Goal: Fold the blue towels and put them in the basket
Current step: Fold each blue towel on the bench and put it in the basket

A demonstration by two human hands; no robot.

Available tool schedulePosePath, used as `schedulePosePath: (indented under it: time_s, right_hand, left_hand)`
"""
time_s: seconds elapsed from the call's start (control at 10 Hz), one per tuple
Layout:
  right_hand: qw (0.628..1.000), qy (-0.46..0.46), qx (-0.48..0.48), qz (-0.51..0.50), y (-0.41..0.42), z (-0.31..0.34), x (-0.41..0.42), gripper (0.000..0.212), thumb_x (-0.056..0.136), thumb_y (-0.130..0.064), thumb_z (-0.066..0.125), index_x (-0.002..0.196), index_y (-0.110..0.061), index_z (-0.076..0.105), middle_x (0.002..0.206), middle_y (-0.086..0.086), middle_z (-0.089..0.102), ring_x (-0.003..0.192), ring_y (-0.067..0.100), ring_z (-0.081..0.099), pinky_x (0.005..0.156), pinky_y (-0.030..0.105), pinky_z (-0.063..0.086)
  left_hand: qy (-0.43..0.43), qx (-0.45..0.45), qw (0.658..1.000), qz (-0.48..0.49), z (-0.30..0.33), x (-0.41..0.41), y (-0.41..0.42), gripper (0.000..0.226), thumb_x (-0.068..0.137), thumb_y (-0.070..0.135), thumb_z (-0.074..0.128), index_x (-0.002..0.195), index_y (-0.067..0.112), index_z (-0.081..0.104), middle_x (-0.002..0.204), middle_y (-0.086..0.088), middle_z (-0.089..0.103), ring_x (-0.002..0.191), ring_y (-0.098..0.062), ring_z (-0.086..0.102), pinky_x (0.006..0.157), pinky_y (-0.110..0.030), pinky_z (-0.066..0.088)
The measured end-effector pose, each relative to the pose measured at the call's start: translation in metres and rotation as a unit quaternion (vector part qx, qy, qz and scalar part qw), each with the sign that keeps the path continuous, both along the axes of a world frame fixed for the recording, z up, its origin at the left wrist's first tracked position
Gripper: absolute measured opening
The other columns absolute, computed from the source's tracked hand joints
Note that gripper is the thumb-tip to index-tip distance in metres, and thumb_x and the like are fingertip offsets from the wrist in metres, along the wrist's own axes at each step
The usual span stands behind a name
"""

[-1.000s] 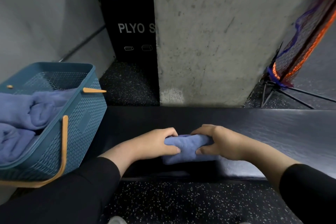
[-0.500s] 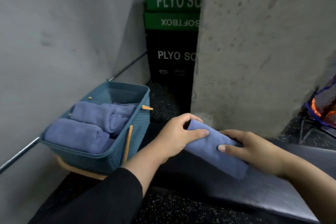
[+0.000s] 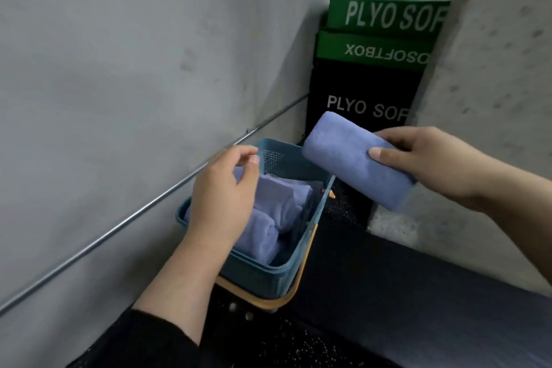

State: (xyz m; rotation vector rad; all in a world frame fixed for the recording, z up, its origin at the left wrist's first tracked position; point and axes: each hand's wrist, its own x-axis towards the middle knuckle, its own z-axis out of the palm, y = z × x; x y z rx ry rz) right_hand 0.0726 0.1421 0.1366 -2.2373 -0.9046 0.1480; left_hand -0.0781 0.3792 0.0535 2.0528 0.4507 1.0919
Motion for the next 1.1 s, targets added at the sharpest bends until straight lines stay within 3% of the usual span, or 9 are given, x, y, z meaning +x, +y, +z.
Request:
schedulePosePath:
  time_s: [0.2, 0.4, 0.5, 0.6, 0.7, 0.9, 1.0, 1.1]
  right_hand:
    - [0.995, -0.020, -0.091, 0.027, 0.104, -0.023, 0.049, 0.020, 0.095, -0.036, 0.062, 0.101, -0.019, 0.072, 0.096, 0.003, 0.073, 0.089, 0.017, 0.068, 0.071, 0.028, 0.052]
    - [0.988, 0.012, -0.139, 0.069, 0.165, -0.069, 0.067, 0.024, 0.097, -0.035, 0.058, 0.105, -0.017, 0.073, 0.099, 0.005, 0.072, 0.095, 0.024, 0.067, 0.086, 0.042, 0.056]
    - [0.961, -0.019, -0.243, 0.127, 0.177, -0.088, 0.066, 0.025, 0.101, -0.032, 0.051, 0.087, -0.021, 0.069, 0.089, -0.002, 0.068, 0.082, 0.017, 0.061, 0.071, 0.030, 0.049]
    - [0.937, -0.075, -0.311, 0.139, 0.183, -0.103, 0.065, 0.029, 0.103, -0.031, 0.046, 0.090, -0.014, 0.067, 0.096, 0.002, 0.066, 0.086, 0.020, 0.056, 0.073, 0.030, 0.040]
    - [0.950, -0.084, -0.273, 0.126, 0.181, -0.102, 0.063, 0.031, 0.102, -0.030, 0.047, 0.112, -0.013, 0.070, 0.116, 0.005, 0.068, 0.102, 0.023, 0.060, 0.084, 0.029, 0.043]
    - [0.965, -0.091, -0.217, 0.117, 0.170, -0.087, 0.063, 0.034, 0.105, -0.032, 0.041, 0.114, -0.014, 0.069, 0.115, 0.005, 0.069, 0.100, 0.022, 0.060, 0.085, 0.031, 0.045]
    - [0.965, -0.100, -0.215, 0.115, 0.166, -0.087, 0.063, 0.036, 0.105, -0.033, 0.042, 0.131, -0.017, 0.062, 0.133, 0.003, 0.062, 0.120, 0.024, 0.056, 0.102, 0.033, 0.042]
    - [0.978, -0.133, -0.139, 0.082, 0.160, -0.086, 0.061, 0.038, 0.104, -0.036, 0.044, 0.136, -0.019, 0.058, 0.134, 0.003, 0.062, 0.122, 0.023, 0.056, 0.100, 0.029, 0.042]
  left_hand:
    - [0.130, 0.069, 0.988, 0.041, -0.021, 0.003, 0.038, 0.023, 0.096, 0.018, 0.062, 0.114, 0.013, 0.073, 0.119, 0.003, 0.069, 0.110, -0.014, 0.061, 0.089, -0.012, 0.035]
    - [0.246, 0.077, 0.966, -0.019, -0.034, 0.011, 0.042, 0.041, 0.097, 0.032, 0.060, 0.135, 0.017, 0.064, 0.145, 0.006, 0.056, 0.133, -0.015, 0.051, 0.114, -0.033, 0.036]
    - [0.284, 0.087, 0.954, -0.030, -0.038, 0.010, 0.042, 0.043, 0.097, 0.033, 0.060, 0.138, 0.019, 0.060, 0.148, 0.007, 0.052, 0.133, -0.016, 0.051, 0.113, -0.041, 0.036]
    - [0.295, 0.097, 0.950, -0.030, -0.037, 0.010, 0.041, 0.043, 0.098, 0.036, 0.059, 0.139, 0.024, 0.059, 0.149, 0.009, 0.051, 0.131, -0.014, 0.052, 0.113, -0.041, 0.035]
    - [0.338, 0.123, 0.933, -0.021, -0.037, 0.012, 0.040, 0.045, 0.099, 0.045, 0.053, 0.141, 0.031, 0.056, 0.152, 0.014, 0.046, 0.127, -0.012, 0.054, 0.117, -0.042, 0.028]
    - [0.386, 0.164, 0.908, -0.008, -0.037, 0.016, 0.037, 0.048, 0.100, 0.057, 0.040, 0.143, 0.039, 0.050, 0.157, 0.016, 0.037, 0.145, -0.006, 0.030, 0.120, -0.046, 0.017]
    - [0.369, 0.156, 0.916, 0.001, -0.039, 0.018, 0.037, 0.049, 0.100, 0.057, 0.040, 0.143, 0.036, 0.051, 0.155, 0.016, 0.040, 0.144, -0.005, 0.031, 0.119, -0.045, 0.019]
    - [0.318, 0.157, 0.935, 0.017, -0.037, 0.021, 0.038, 0.048, 0.100, 0.054, 0.042, 0.142, 0.035, 0.052, 0.153, 0.015, 0.044, 0.145, -0.005, 0.032, 0.118, -0.047, 0.021]
